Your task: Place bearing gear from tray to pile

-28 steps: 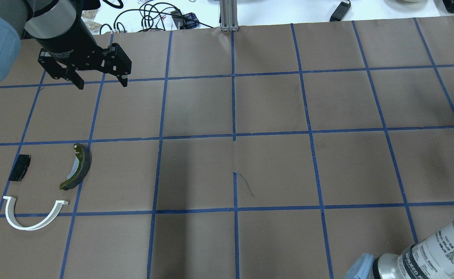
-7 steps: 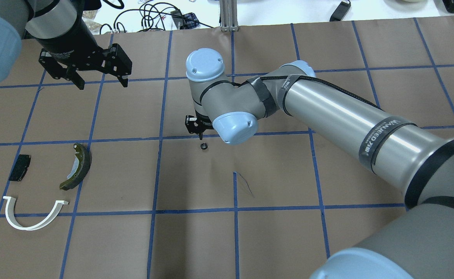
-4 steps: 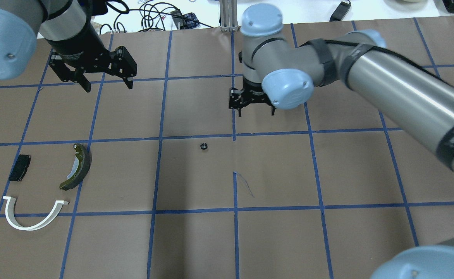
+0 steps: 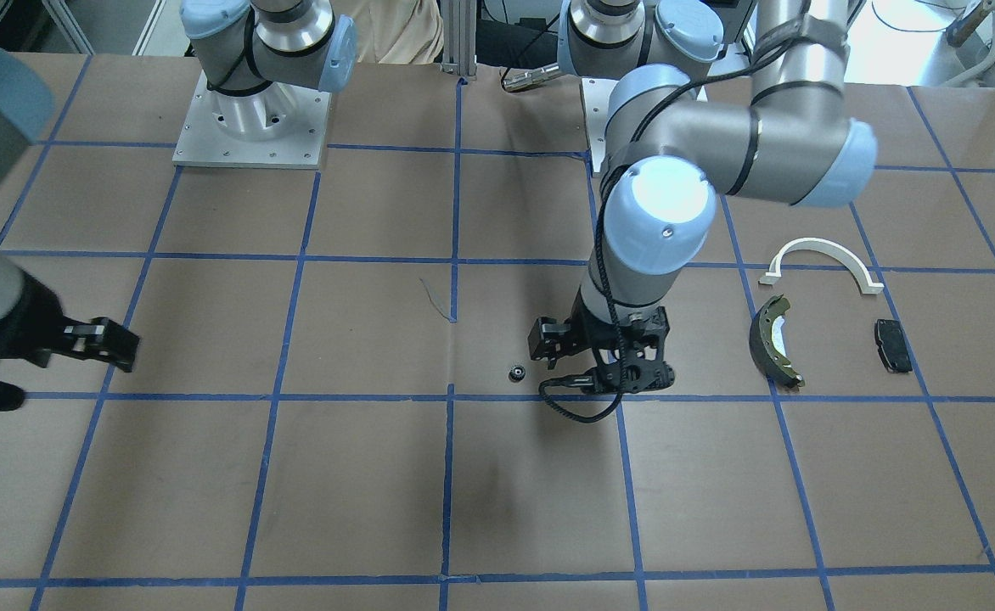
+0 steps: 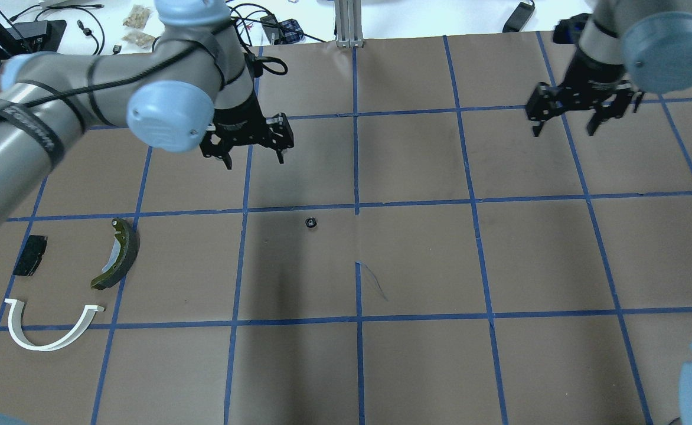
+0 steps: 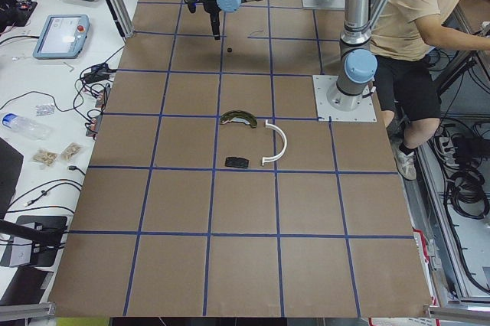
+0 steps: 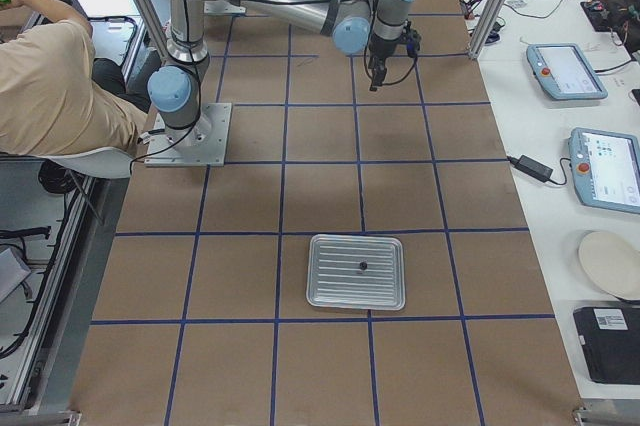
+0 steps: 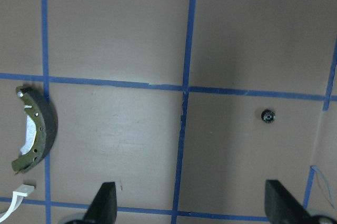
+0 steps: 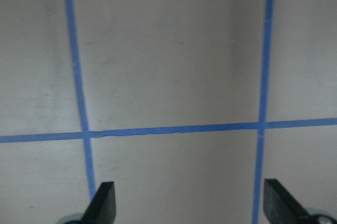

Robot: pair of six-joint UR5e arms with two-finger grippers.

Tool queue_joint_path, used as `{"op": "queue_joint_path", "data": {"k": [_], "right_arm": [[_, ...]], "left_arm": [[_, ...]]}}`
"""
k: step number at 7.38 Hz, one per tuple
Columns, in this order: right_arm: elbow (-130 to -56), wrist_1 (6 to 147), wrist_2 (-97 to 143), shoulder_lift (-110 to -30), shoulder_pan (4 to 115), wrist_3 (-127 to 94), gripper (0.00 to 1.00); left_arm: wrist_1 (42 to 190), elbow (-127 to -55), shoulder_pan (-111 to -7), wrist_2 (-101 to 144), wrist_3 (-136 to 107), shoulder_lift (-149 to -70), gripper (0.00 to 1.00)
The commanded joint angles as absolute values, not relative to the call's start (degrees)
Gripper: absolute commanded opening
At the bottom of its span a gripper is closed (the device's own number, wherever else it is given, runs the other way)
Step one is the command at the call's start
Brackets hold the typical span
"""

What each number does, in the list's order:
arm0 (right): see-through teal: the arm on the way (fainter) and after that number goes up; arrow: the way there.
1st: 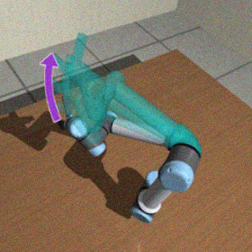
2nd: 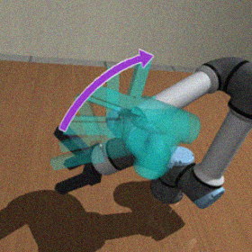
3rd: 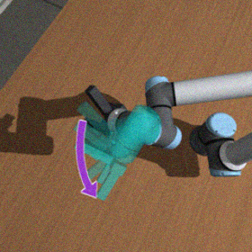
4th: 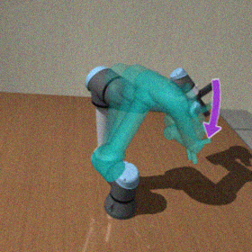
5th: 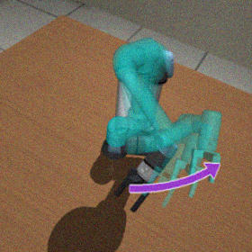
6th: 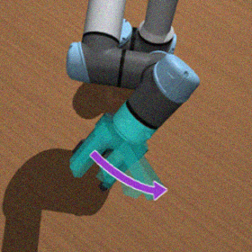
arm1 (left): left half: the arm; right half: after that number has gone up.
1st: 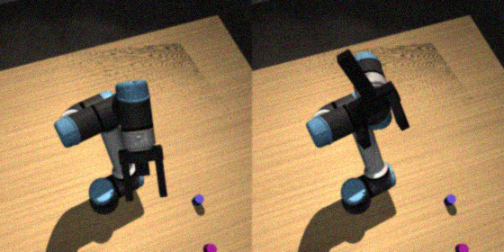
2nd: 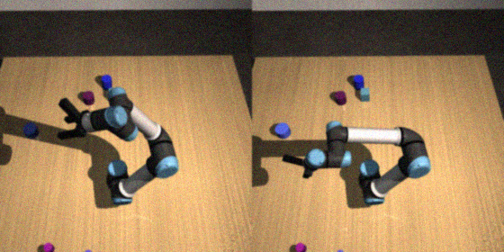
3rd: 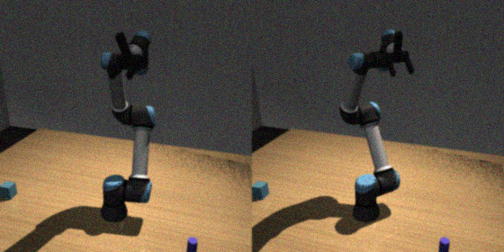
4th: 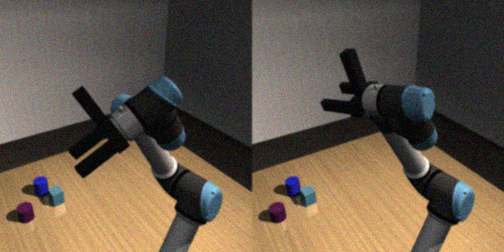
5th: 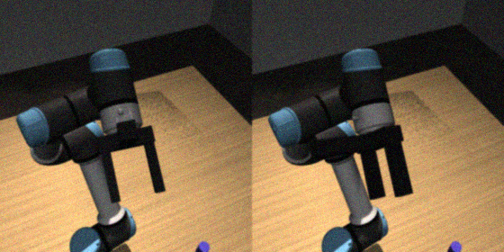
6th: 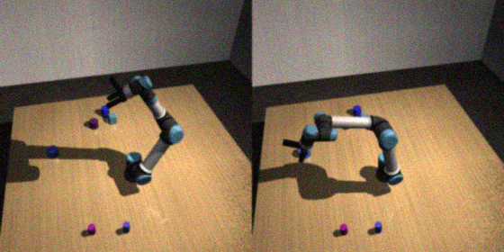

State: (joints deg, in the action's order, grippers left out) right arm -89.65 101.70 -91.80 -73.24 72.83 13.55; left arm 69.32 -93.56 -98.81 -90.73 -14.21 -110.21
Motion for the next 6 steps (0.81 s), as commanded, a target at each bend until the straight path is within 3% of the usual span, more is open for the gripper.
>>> {"op": "queue_joint_path", "data": {"k": [1, 3, 6], "right_arm": [[-89.13, 103.17, -95.33, -70.77, 60.86, 21.08, 1.00], [-88.42, 111.92, -97.47, -65.77, 51.55, 30.16, 1.00], [-88.33, 122.74, -97.12, -59.35, 44.41, 39.36, 1.00]], "left_arm": [[52.10, -102.96, -102.64, -90.70, -16.69, -115.13, 1.00], [48.25, -107.48, -103.27, -90.61, -15.56, -115.75, 1.00], [47.90, -107.75, -103.88, -90.61, -15.03, -116.98, 1.00]]}}
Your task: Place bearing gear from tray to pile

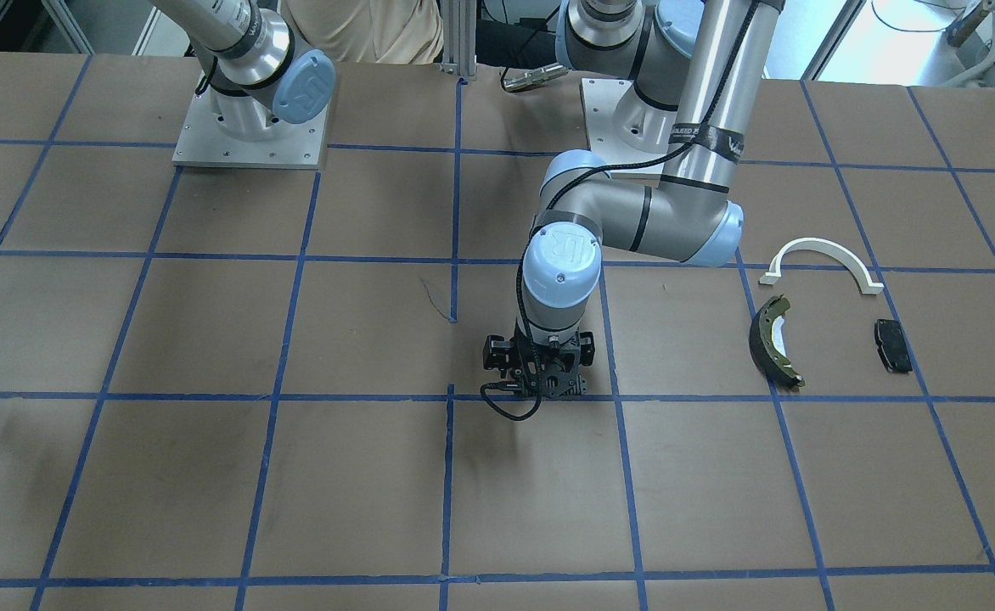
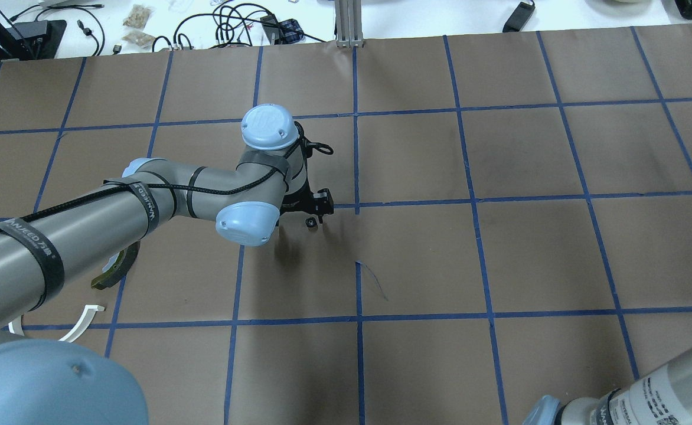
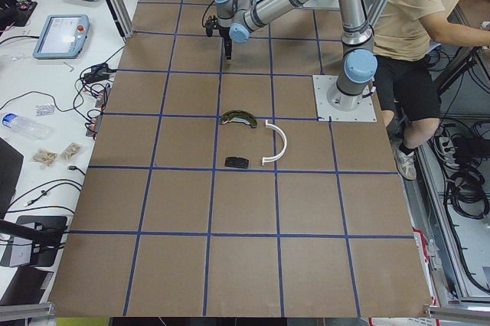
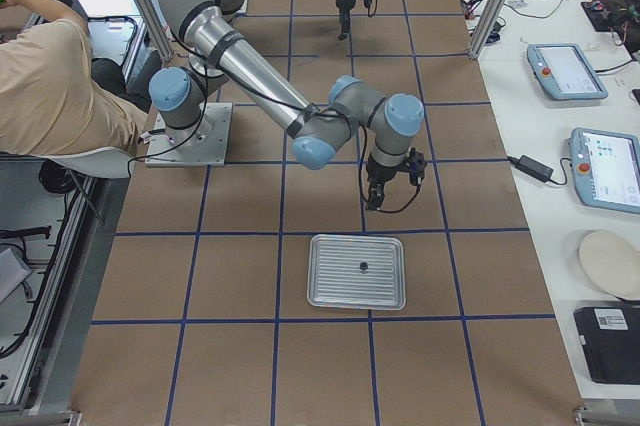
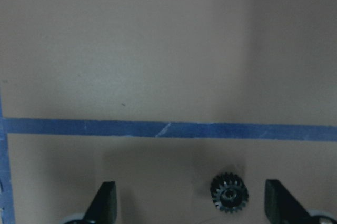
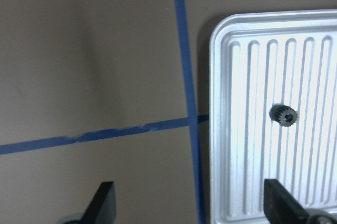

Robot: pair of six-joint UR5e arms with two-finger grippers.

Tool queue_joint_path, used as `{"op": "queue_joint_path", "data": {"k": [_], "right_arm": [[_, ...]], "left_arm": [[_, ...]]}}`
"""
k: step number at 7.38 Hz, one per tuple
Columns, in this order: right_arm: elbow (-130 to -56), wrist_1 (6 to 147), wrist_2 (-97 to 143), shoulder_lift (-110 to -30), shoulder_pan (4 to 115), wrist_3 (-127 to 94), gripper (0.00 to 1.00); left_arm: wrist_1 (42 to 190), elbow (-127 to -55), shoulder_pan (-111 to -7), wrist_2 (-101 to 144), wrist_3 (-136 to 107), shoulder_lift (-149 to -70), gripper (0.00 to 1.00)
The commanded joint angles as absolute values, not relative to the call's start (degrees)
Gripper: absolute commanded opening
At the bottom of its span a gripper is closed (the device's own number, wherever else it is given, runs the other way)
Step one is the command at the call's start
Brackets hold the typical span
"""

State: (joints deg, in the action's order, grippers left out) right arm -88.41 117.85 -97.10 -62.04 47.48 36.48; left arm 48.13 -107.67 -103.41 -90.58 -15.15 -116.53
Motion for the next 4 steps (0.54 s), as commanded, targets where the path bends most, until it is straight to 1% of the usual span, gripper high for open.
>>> {"op": "queue_joint_path", "data": {"k": [1, 2, 3, 4], "right_arm": [[-88.42, 126.79, -97.03, -57.59, 42.82, 40.68, 1.00], [-87.72, 129.35, -97.03, -55.83, 42.54, 43.48, 1.00], [-86.06, 129.37, -95.90, -53.90, 42.54, 44.72, 0.98], [-84.83, 129.37, -94.50, -52.48, 42.45, 46.82, 0.93]], "left_arm": [[47.73, -107.49, -103.89, -90.70, -14.94, -117.42, 1.00], [45.46, -107.58, -103.89, -90.70, -14.59, -117.68, 0.98], [43.61, -107.67, -103.97, -91.05, -14.85, -117.95, 0.67], [43.85, -107.84, -103.89, -91.23, -14.77, -118.12, 0.17]]}}
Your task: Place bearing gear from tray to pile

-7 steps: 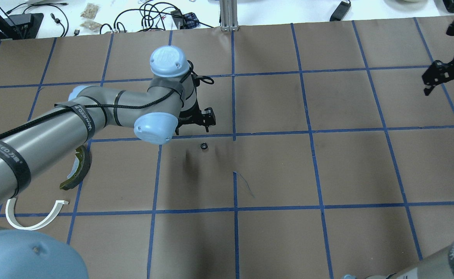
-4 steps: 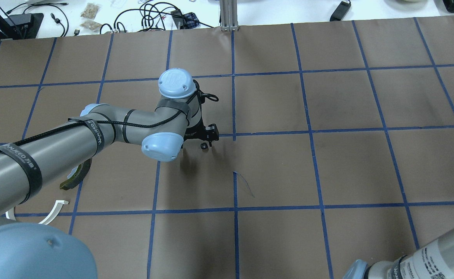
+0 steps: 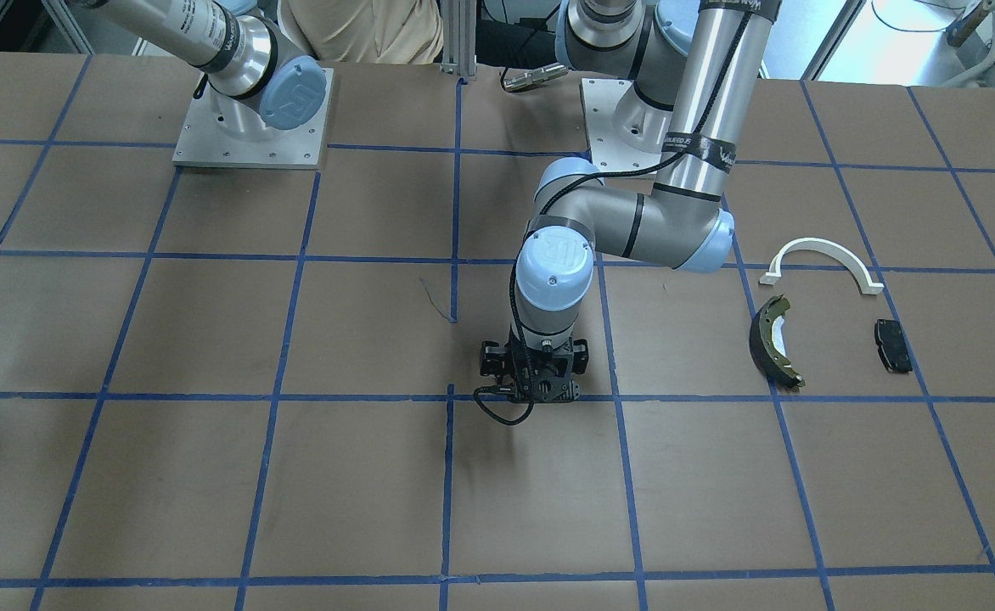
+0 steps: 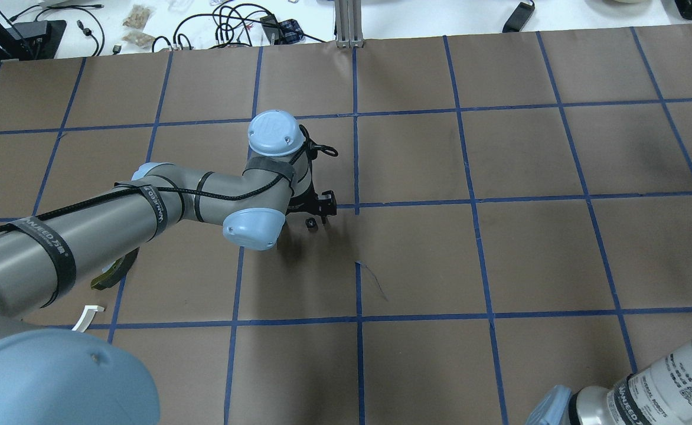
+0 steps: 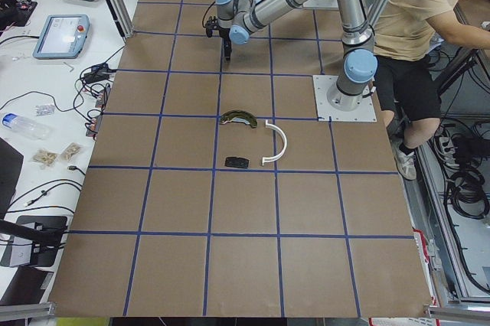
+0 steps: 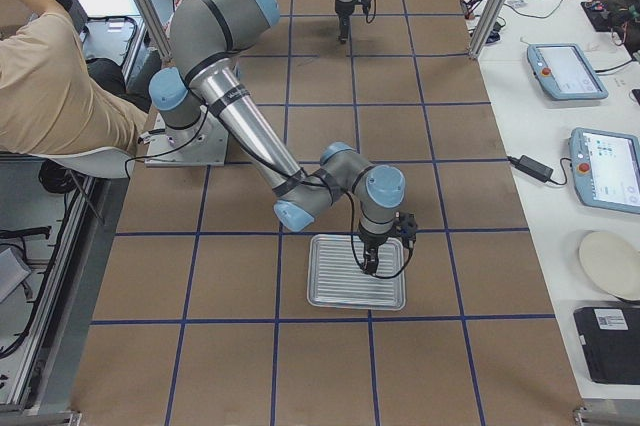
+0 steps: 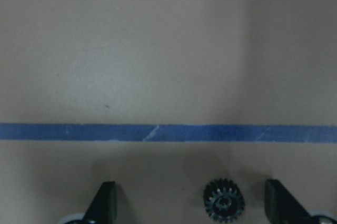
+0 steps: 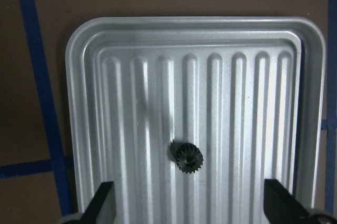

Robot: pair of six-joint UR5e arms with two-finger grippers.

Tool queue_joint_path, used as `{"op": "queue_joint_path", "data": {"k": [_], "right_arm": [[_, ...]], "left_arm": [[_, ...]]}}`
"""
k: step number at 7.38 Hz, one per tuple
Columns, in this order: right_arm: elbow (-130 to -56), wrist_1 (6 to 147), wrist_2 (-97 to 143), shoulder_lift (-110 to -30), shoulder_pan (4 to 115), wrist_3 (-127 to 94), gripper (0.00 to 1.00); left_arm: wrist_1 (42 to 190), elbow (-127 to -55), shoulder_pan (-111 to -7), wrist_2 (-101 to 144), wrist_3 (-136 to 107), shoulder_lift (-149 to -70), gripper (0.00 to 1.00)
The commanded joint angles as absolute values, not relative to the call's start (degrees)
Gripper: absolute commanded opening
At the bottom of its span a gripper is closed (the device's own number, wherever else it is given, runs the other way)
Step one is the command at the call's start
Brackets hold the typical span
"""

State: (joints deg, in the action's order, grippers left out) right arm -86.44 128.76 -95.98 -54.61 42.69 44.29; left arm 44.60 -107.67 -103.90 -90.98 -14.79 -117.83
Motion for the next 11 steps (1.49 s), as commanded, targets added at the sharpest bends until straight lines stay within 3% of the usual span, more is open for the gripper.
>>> {"op": "queue_joint_path", "data": {"k": [1, 4, 6, 8, 10, 11], "right_arm": [[-84.64, 129.37, -94.40, -52.30, 42.45, 47.28, 0.90], [-85.60, 128.85, -94.66, -52.03, 42.28, 55.61, 0.76], [-85.61, 128.76, -93.09, -52.03, 41.66, 56.51, 0.75], [-85.61, 128.76, -93.16, -51.94, 41.57, 56.08, 0.75], [-85.61, 128.67, -93.08, -51.42, 40.79, 56.34, 0.74], [-85.69, 128.67, -93.16, -51.42, 40.61, 56.51, 0.65]], "left_arm": [[43.51, -107.84, -103.89, -91.32, -14.77, -118.47, 0.00], [43.51, -107.23, -103.45, -91.23, -14.68, -118.04, 0.00], [48.03, -105.22, -100.48, -90.97, -11.54, -115.68, 0.00], [60.75, -99.17, -92.41, -91.05, -2.87, -113.30, 0.00], [65.91, -98.43, -85.03, -91.49, 4.61, -112.15, 0.00], [67.05, -98.70, -79.07, -91.76, 5.88, -112.15, 0.00]]}}
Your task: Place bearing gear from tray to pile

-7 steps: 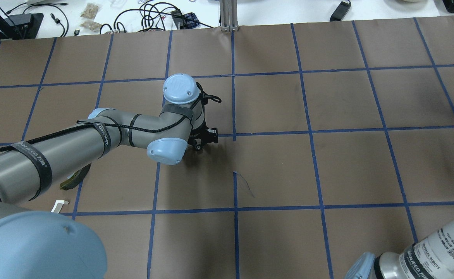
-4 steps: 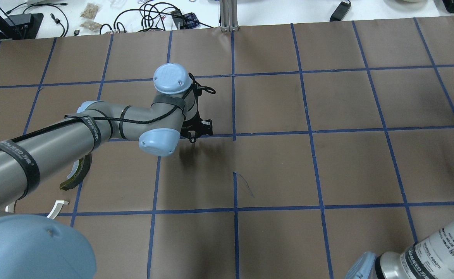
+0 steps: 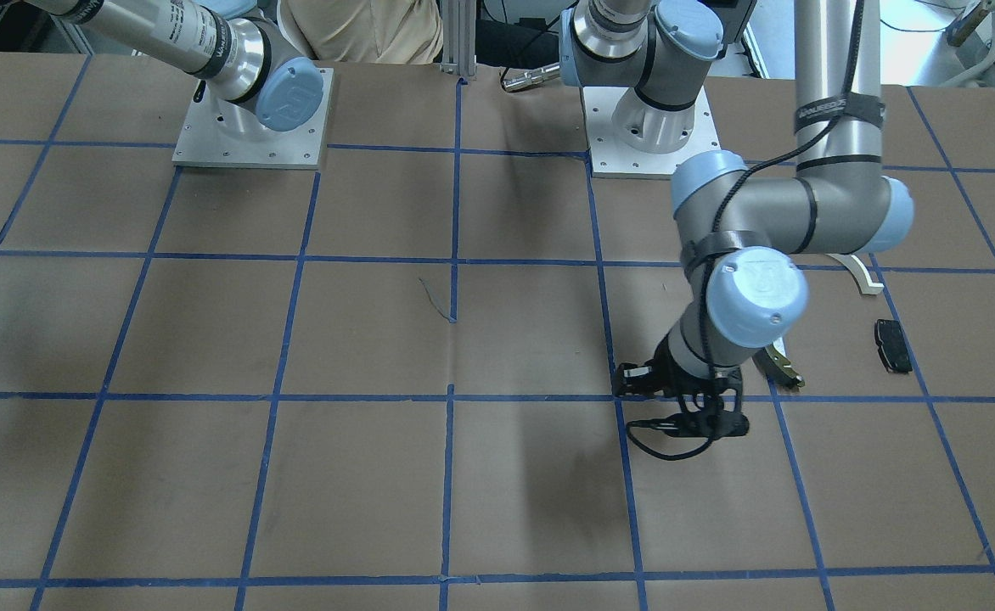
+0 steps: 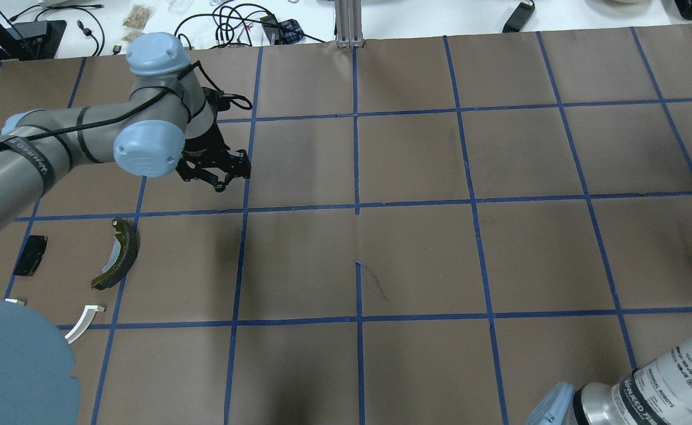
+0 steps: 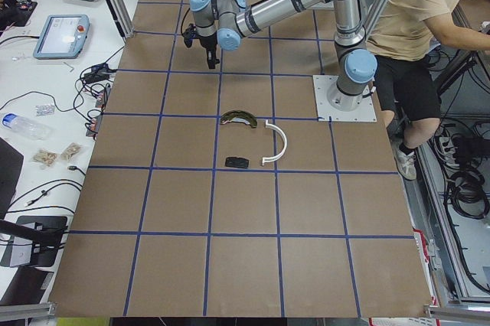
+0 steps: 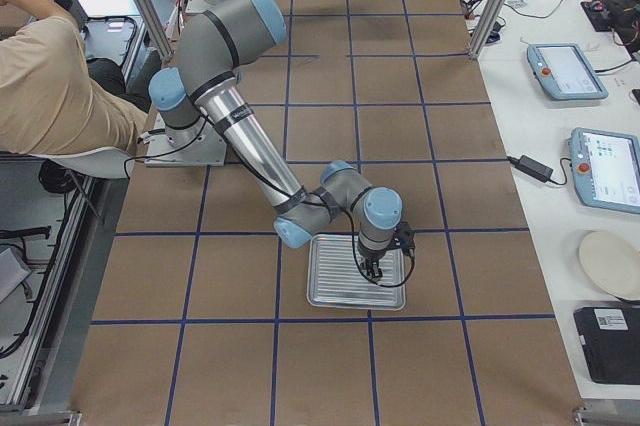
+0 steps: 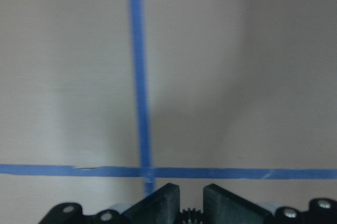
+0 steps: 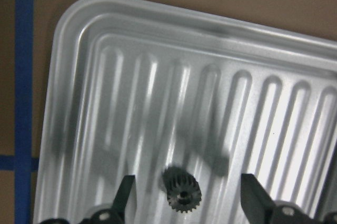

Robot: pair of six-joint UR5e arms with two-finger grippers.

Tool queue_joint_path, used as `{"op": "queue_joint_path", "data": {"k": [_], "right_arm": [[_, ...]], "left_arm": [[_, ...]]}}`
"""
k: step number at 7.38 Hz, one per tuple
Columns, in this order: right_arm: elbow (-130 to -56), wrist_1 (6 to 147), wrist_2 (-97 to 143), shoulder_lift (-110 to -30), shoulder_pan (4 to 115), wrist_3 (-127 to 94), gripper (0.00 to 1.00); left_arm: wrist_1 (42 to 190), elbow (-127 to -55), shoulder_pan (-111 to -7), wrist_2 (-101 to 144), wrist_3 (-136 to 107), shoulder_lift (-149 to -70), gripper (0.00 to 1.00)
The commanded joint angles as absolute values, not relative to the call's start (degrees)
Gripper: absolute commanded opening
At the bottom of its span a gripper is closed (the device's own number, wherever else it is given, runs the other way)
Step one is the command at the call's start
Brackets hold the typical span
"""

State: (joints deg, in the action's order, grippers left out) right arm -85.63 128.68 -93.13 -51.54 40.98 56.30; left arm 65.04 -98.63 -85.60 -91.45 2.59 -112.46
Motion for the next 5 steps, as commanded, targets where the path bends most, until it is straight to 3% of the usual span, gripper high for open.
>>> {"op": "queue_joint_path", "data": {"k": [1, 5], "right_arm": [[-85.69, 128.67, -93.16, -51.33, 40.61, 56.51, 0.63], [-85.69, 128.50, -92.20, -51.42, 40.61, 55.99, 0.38]], "left_arm": [[68.37, -98.96, -72.92, -93.24, 12.94, -112.32, 0.00], [67.76, -98.09, -62.06, -102.45, 25.84, -115.39, 0.00]]}}
